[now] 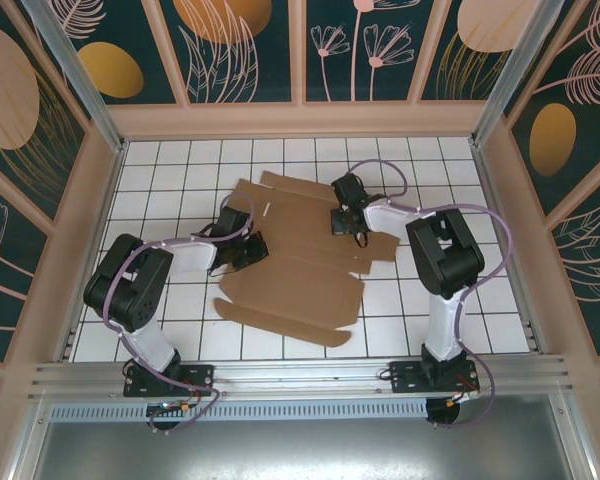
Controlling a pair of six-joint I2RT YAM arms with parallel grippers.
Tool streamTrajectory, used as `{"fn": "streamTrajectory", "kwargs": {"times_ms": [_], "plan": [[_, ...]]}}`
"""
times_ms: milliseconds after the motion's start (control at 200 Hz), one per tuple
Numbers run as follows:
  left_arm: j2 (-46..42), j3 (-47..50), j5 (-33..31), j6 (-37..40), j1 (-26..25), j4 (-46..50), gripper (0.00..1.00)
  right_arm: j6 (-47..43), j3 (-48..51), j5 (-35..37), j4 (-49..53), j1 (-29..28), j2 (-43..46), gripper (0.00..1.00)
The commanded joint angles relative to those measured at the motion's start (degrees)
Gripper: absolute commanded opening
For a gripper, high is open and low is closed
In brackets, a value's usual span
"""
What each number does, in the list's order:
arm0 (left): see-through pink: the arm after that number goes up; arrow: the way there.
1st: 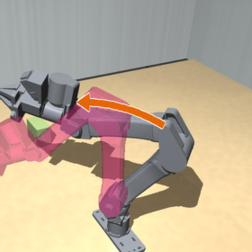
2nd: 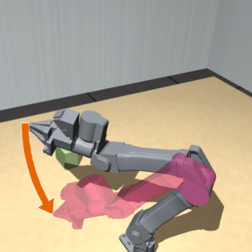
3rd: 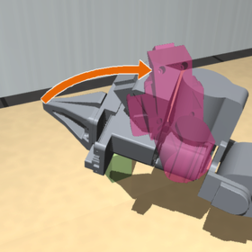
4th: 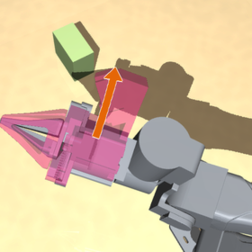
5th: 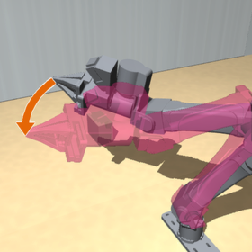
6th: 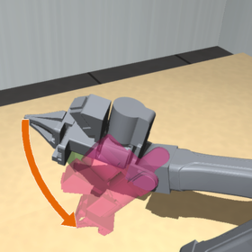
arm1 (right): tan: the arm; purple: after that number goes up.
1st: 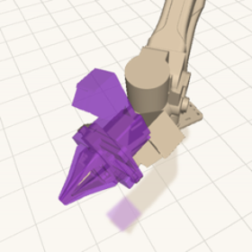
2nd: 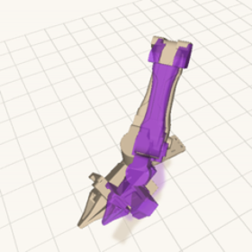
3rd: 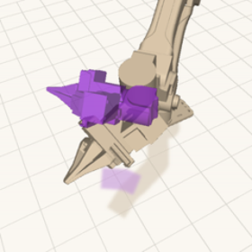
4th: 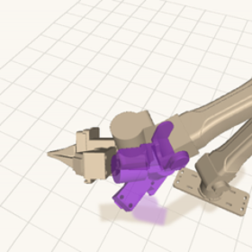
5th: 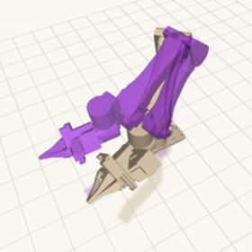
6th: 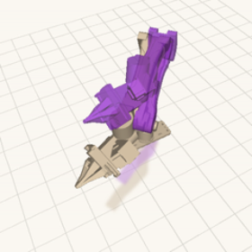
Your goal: Fold the paper box
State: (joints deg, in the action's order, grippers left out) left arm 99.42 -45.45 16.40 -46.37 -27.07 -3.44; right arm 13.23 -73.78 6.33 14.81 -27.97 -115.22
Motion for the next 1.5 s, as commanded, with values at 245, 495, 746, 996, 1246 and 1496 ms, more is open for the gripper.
{"fn": "streamTrajectory", "kwargs": {"times_ms": [245,495,746,996,1246,1496], "plan": [[2.9,-3.9,3.4,3.8,-3.0,7.2,0.00,-1.6,-5.9,-6.0,5.6,-0.8,-9.9,0.00],[-2.2,-6.7,3.8,4.7,-3.0,6.1,0.07,-2.2,-1.2,-6.8,2.0,-0.6,-2.0,0.00],[-6.4,-18.9,-0.2,6.9,-1.3,11.8,0.24,-2.2,-3.4,-8.6,2.4,3.0,8.3,0.23],[7.2,-35.3,1.7,7.7,2.5,15.9,0.37,-0.8,-2.3,-16.3,-3.9,9.4,11.8,0.41],[19.9,-41.5,2.8,5.5,3.6,18.0,0.16,-0.2,-6.7,-17.0,-0.5,8.8,2.4,0.32],[25.7,-41.5,1.4,5.7,3.7,17.8,0.10,1.3,-3.6,-12.9,1.7,6.4,-1.1,0.27]]}}
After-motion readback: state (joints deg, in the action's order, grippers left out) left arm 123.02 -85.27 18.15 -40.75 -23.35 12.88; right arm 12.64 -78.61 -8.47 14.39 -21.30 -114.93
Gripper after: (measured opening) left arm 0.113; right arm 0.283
